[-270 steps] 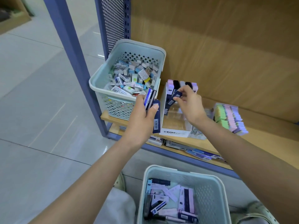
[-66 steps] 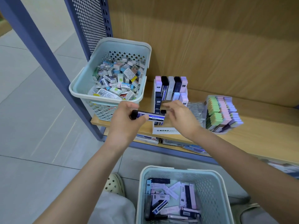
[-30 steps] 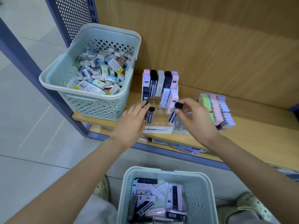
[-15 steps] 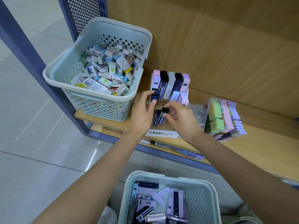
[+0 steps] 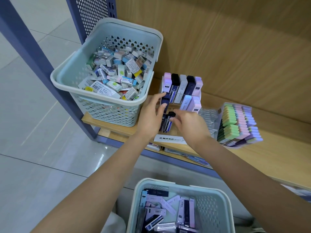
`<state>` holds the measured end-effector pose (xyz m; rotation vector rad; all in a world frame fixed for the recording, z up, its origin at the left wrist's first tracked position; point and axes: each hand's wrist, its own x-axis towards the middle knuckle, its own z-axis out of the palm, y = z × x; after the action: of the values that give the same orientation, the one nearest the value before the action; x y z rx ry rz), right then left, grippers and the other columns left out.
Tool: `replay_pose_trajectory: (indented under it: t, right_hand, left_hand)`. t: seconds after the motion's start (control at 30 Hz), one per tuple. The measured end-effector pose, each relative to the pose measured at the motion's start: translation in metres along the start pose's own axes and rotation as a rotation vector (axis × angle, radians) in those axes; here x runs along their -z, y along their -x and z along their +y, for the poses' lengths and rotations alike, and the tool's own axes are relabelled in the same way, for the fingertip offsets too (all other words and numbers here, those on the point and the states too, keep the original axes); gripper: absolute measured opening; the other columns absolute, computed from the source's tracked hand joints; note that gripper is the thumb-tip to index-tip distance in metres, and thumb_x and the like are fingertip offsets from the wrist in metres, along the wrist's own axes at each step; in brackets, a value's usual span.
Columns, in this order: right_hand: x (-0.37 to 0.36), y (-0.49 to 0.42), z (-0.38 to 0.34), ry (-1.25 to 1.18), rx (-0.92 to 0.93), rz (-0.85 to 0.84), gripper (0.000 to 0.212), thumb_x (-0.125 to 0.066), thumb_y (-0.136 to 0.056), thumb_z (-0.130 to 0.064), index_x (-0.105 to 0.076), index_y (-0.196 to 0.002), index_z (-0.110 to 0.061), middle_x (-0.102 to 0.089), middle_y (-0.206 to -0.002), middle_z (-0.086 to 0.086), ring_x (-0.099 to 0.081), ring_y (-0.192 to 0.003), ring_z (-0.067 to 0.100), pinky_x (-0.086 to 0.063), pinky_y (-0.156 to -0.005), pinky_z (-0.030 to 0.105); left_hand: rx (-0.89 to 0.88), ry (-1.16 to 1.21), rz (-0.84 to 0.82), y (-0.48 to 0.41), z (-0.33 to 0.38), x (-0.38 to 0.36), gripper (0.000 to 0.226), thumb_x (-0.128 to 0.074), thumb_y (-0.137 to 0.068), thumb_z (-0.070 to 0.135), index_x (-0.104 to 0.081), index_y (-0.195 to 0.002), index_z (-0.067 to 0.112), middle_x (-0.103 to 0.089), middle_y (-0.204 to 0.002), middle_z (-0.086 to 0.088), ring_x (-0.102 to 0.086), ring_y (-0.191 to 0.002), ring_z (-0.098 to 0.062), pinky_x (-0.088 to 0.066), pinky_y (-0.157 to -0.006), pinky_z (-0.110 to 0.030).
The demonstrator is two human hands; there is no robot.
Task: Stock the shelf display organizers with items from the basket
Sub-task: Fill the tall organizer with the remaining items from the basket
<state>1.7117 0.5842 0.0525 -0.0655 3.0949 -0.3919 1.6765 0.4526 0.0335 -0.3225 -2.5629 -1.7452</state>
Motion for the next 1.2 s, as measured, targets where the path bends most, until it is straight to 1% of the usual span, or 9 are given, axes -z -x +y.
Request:
replay_pose_trajectory:
  t: [0.13, 0.23, 0.3, 0.53, 0.67, 0.87, 1.03, 1.13, 1.2]
  right_hand:
    - [0.002, 0.0, -0.012, -0.093, 0.072, 0.039, 0.029, -0.048, -0.098, -0.02, -0.059, -0.12, -0.007, -0.055, -0.115, 0.01, -0.06, -0.092, 0.029, -0.05, -0.082, 0.04]
    - [0.0, 0.004, -0.005, -0.304, -0.018, 0.129, 0.021, -0.055, -0.093, -0.013, -0.059, -0.114, -0.01, -0.062, -0.102, 0.008, -0.061, -0.089, 0.023, -0.052, -0.083, 0.04]
    - [-0.001, 0.01, 0.003, -0.267, -0.033, 0.116, 0.018, -0.058, -0.092, -0.014, -0.056, -0.11, -0.013, -0.062, -0.095, 0.003, -0.061, -0.086, 0.019, -0.053, -0.079, 0.038]
    - [-0.004, 0.011, 0.006, -0.432, -0.02, 0.111, 0.015, -0.061, -0.09, -0.013, -0.06, -0.104, -0.012, -0.062, -0.095, -0.002, -0.055, -0.085, 0.005, -0.045, -0.08, 0.013]
    - [-0.003, 0.015, 0.005, -0.513, -0.048, 0.189, 0.015, -0.059, -0.091, -0.015, -0.055, -0.105, -0.012, -0.057, -0.088, -0.006, -0.056, -0.079, 0.005, -0.044, -0.072, 0.008]
    - [-0.012, 0.012, 0.008, -0.354, -0.021, 0.044, 0.015, -0.059, -0.09, -0.011, -0.057, -0.105, -0.013, -0.058, -0.096, 0.0, -0.059, -0.083, 0.014, -0.052, -0.08, 0.032]
    - [-0.011, 0.009, 0.002, -0.129, 0.043, 0.068, 0.024, -0.052, -0.094, -0.014, -0.047, -0.117, -0.012, -0.054, -0.113, 0.005, -0.06, -0.087, 0.025, -0.049, -0.07, 0.036]
    - [-0.013, 0.011, -0.001, 0.052, 0.054, 0.063, 0.024, -0.047, -0.095, -0.01, -0.043, -0.119, -0.012, -0.052, -0.112, 0.006, -0.052, -0.081, 0.023, -0.035, -0.06, 0.031]
    - [-0.014, 0.014, -0.002, 0.104, 0.044, 0.07, 0.031, -0.048, -0.093, -0.005, -0.04, -0.122, -0.012, -0.052, -0.116, 0.007, -0.054, -0.092, 0.023, -0.034, -0.062, 0.029]
  left_hand:
    - [0.007, 0.0, 0.0, 0.0, 0.001, 0.0, 0.034, -0.047, -0.097, 0.014, -0.05, -0.13, 0.02, -0.048, -0.112, 0.01, -0.049, -0.1, -0.002, -0.036, -0.078, -0.005]
    - [0.002, -0.021, -0.006, -0.001, 0.0, 0.0, 0.034, -0.048, -0.097, 0.015, -0.049, -0.131, 0.02, -0.053, -0.121, 0.002, -0.053, -0.106, -0.008, -0.042, -0.09, -0.018]
    - [0.004, -0.052, -0.007, -0.001, 0.0, 0.0, 0.034, -0.047, -0.097, 0.016, -0.048, -0.131, 0.021, -0.053, -0.126, -0.001, -0.053, -0.11, -0.011, -0.043, -0.094, -0.024]
    - [-0.017, -0.089, 0.005, -0.002, -0.002, -0.002, 0.036, -0.047, -0.097, 0.014, -0.047, -0.132, 0.02, -0.051, -0.126, -0.004, -0.053, -0.11, -0.012, -0.045, -0.095, -0.027]
    - [-0.002, -0.053, 0.004, 0.0, -0.001, -0.002, 0.049, -0.049, -0.094, 0.005, -0.037, -0.139, 0.02, -0.05, -0.121, 0.008, -0.048, -0.106, -0.001, -0.043, -0.094, -0.021]
    - [-0.031, -0.077, 0.009, 0.0, -0.001, -0.004, 0.046, -0.048, -0.094, 0.003, -0.041, -0.136, 0.019, -0.05, -0.129, 0.0, -0.046, -0.105, 0.005, -0.044, -0.098, -0.025]
    - [-0.039, -0.09, -0.021, -0.001, -0.002, -0.002, 0.045, -0.048, -0.095, 0.004, -0.039, -0.137, 0.019, -0.051, -0.13, 0.001, -0.049, -0.11, -0.003, -0.045, -0.096, -0.026]
    - [-0.014, -0.118, -0.032, -0.001, 0.002, -0.001, 0.046, -0.047, -0.095, 0.003, -0.039, -0.137, 0.019, -0.05, -0.131, 0.001, -0.05, -0.113, -0.007, -0.044, -0.095, -0.025]
    - [0.007, -0.165, -0.044, 0.002, 0.005, 0.0, 0.046, -0.046, -0.094, 0.001, -0.039, -0.137, 0.017, -0.051, -0.131, 0.0, -0.05, -0.115, -0.011, -0.042, -0.094, -0.023]
